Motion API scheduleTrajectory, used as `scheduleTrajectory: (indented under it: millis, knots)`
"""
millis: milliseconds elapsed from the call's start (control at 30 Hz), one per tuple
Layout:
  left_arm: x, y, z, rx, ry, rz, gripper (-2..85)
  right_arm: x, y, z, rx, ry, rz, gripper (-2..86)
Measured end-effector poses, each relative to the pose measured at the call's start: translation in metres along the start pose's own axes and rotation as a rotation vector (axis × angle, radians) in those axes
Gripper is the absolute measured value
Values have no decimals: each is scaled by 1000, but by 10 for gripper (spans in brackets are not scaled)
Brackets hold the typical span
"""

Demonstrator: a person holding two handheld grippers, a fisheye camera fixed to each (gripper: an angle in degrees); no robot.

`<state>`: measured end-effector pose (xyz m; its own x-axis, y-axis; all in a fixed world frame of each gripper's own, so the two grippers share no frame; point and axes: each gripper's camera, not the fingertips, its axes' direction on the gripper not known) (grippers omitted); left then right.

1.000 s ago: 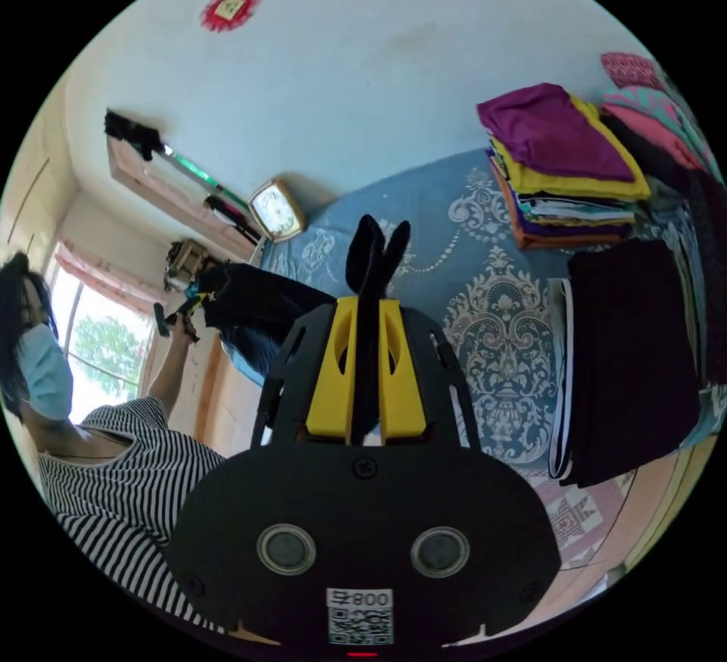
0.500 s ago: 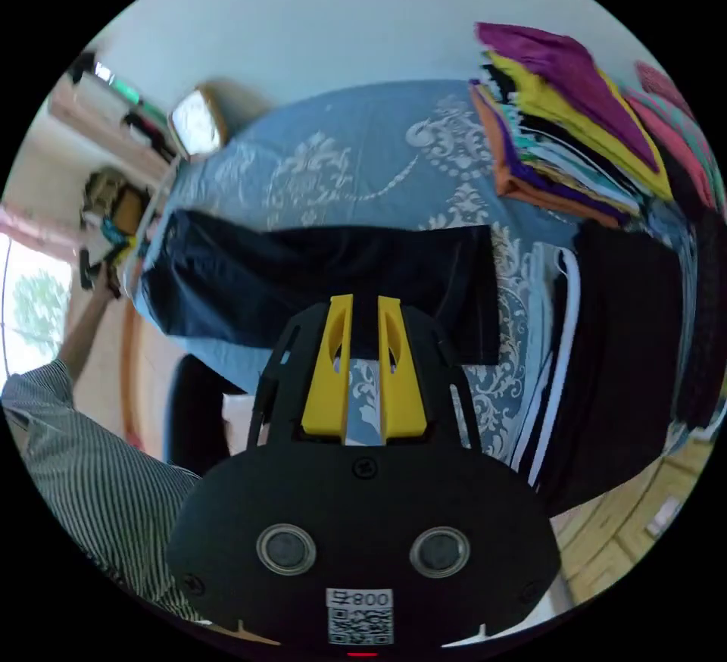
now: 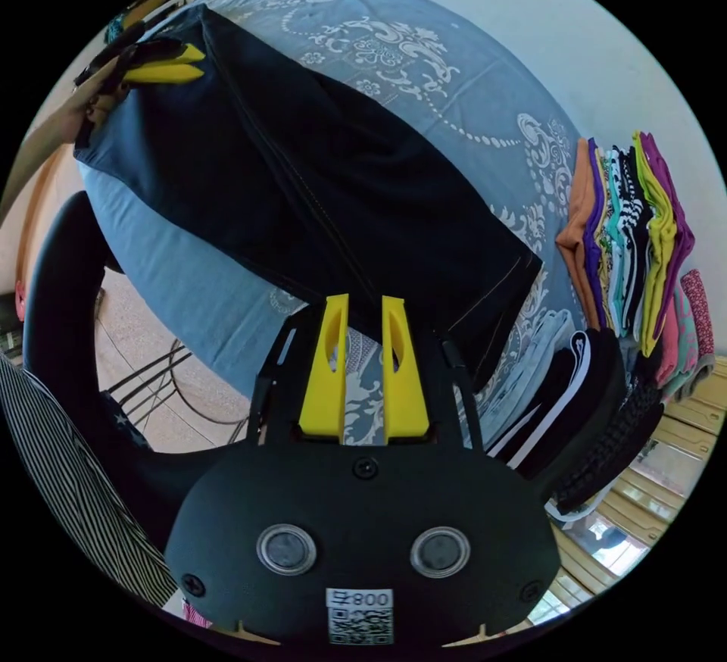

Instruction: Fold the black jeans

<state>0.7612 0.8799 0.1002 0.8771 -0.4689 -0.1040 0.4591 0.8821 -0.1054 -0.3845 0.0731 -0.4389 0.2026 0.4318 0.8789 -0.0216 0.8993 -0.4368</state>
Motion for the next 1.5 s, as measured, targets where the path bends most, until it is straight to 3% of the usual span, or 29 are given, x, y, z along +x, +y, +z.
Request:
scheduleTrajectory:
  millis: [233,367,533,700,800,900,1100,1267,1500]
  knots:
    - [2,-14,32,17,9,-20,22,6,5,11,-4,-4,6,7]
    - [23,-13,29,42,34,71,16,30,13,-21,69,4,43,2]
    - [63,-46,28,88,43,216,14,120,-8,-89,206,-3,67,0]
    - [84,-107,50,128,-30,222,19,238,-88,-85,95,181,238,0]
    - [81,-104,62,134,-92,206,29,278,-101,-58,51,16,323,0]
    - [66,-62,71,55,-29,292,43,262,-66,-30,139,-51,280,5]
    - [4,86,56,-108,-208,275,71,229,80,75,31,-173,373,40]
    - [-34,208,-3,50,-419,45,80,237,178,132,-39,-254,570,72]
    - [-84,309,-56,319,-406,-274,83,264,214,195,-88,-300,679,91]
